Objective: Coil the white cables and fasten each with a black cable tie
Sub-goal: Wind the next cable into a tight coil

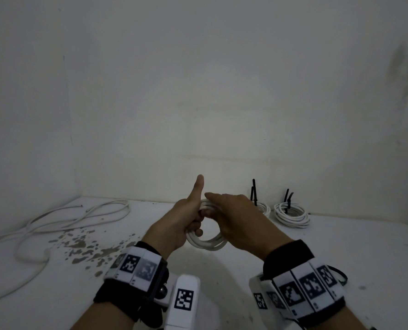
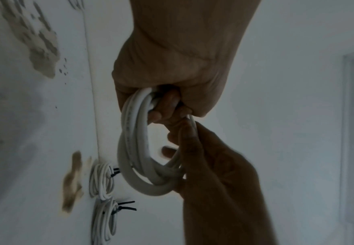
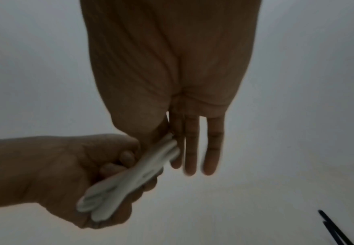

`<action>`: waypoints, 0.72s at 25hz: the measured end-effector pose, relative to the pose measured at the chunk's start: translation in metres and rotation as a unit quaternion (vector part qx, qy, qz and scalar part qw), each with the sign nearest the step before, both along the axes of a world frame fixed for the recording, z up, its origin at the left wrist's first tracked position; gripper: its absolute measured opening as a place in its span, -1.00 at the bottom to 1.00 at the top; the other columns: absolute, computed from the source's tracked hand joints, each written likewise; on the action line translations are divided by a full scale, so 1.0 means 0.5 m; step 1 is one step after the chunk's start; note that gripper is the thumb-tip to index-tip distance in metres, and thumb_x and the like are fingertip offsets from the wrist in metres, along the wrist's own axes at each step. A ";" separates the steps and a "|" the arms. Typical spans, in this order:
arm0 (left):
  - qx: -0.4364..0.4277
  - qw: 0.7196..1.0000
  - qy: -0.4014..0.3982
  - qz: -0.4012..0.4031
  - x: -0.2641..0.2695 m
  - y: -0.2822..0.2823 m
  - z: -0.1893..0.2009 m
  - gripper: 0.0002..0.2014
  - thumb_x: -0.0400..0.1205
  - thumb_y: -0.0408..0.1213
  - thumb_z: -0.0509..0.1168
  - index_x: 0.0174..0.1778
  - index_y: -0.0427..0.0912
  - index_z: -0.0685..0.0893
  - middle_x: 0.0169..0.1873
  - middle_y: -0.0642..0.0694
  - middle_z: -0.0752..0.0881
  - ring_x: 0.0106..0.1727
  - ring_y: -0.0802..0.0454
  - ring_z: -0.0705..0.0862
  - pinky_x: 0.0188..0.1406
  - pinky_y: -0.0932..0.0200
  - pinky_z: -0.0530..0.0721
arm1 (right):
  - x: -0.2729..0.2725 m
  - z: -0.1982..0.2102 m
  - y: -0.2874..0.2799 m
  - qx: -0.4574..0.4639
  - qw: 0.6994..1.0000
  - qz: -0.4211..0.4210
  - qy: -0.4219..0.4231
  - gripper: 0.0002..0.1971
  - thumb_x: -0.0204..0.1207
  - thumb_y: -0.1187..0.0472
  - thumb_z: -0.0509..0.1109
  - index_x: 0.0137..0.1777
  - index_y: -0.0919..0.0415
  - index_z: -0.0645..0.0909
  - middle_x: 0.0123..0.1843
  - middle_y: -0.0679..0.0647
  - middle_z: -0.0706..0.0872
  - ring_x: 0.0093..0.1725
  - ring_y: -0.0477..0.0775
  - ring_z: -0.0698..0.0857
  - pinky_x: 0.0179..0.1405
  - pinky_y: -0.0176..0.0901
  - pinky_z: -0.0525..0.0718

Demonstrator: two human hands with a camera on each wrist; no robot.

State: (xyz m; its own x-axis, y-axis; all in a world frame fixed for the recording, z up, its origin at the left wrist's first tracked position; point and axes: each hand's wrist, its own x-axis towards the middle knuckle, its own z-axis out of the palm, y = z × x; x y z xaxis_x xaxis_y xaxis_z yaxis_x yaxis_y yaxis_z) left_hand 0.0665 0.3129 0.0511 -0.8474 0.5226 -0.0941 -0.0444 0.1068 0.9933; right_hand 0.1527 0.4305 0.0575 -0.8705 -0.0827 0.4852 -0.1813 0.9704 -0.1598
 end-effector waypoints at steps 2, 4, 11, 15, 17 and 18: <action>0.018 0.999 -0.019 -0.042 0.000 0.000 0.005 -0.29 0.44 0.56 0.10 -0.51 -0.11 0.43 -0.62 0.01 0.29 -0.61 0.09 0.25 -0.49 0.16 0.44 | -0.005 -0.002 0.017 -0.062 0.996 0.030 0.049 -0.78 0.70 0.28 0.29 0.25 0.20 0.70 -0.09 0.11 0.83 -0.17 0.07 0.75 -0.05 -0.03 0.69; 0.035 0.996 -0.035 -0.073 0.002 0.000 0.009 -0.33 0.42 0.53 0.20 -0.48 -0.10 0.44 -0.57 0.03 0.22 -0.58 0.09 0.19 -0.48 0.18 0.44 | -0.004 -0.003 0.034 -0.074 0.994 0.035 0.068 -0.84 0.66 0.35 0.30 0.06 0.23 0.73 -0.23 0.09 0.80 -0.30 0.05 0.70 -0.16 -0.02 0.66; 0.010 1.000 0.007 -0.001 0.029 0.026 -0.025 -0.46 0.58 0.26 0.31 -0.47 -0.14 0.55 -0.59 0.02 0.35 -0.58 0.09 0.28 -0.58 0.21 0.36 | -0.001 -0.065 0.052 -0.054 0.997 0.062 -0.006 -0.82 0.68 0.38 0.20 0.12 0.21 0.61 -0.14 0.03 0.65 -0.21 -0.01 0.56 -0.16 -0.16 0.50; -0.030 0.996 0.083 0.014 0.079 0.084 -0.052 -0.62 0.73 -0.03 0.18 -0.24 -0.26 0.61 -0.50 -0.06 0.46 -0.52 0.03 0.36 -0.61 0.23 0.40 | 0.087 -0.043 0.123 -0.118 0.986 0.072 -0.090 -0.69 0.80 0.15 0.12 0.39 0.11 0.63 0.01 -0.01 0.78 -0.15 -0.14 0.68 -0.07 -0.26 0.63; -0.038 0.994 0.104 0.006 0.113 0.121 -0.056 -0.63 0.73 -0.06 0.17 -0.27 -0.25 0.61 -0.47 -0.09 0.49 -0.46 0.01 0.43 -0.60 0.24 0.46 | 0.147 -0.027 0.169 -0.123 0.980 0.035 -0.152 -0.62 0.79 0.06 0.13 0.57 -0.05 0.48 0.15 -0.14 0.74 -0.10 -0.35 0.68 0.02 -0.41 0.66; -0.036 0.994 0.103 0.000 0.131 0.140 -0.060 -0.62 0.72 -0.06 0.18 -0.30 -0.25 0.60 -0.44 -0.10 0.52 -0.42 -0.01 0.47 -0.59 0.23 0.47 | 0.181 -0.023 0.198 -0.130 0.974 -0.003 -0.183 -0.59 0.78 0.01 0.14 0.60 -0.10 0.42 0.16 -0.13 0.74 -0.10 -0.34 0.70 0.01 -0.40 0.68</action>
State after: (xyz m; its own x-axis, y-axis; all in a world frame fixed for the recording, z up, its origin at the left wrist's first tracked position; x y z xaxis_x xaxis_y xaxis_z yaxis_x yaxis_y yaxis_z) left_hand 0.1320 0.3829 0.0212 -0.8523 0.5211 0.0444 0.1592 0.1778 0.9711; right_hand 0.2432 0.5294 0.0462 -0.9894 0.0067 0.1453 -0.0605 0.8892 -0.4535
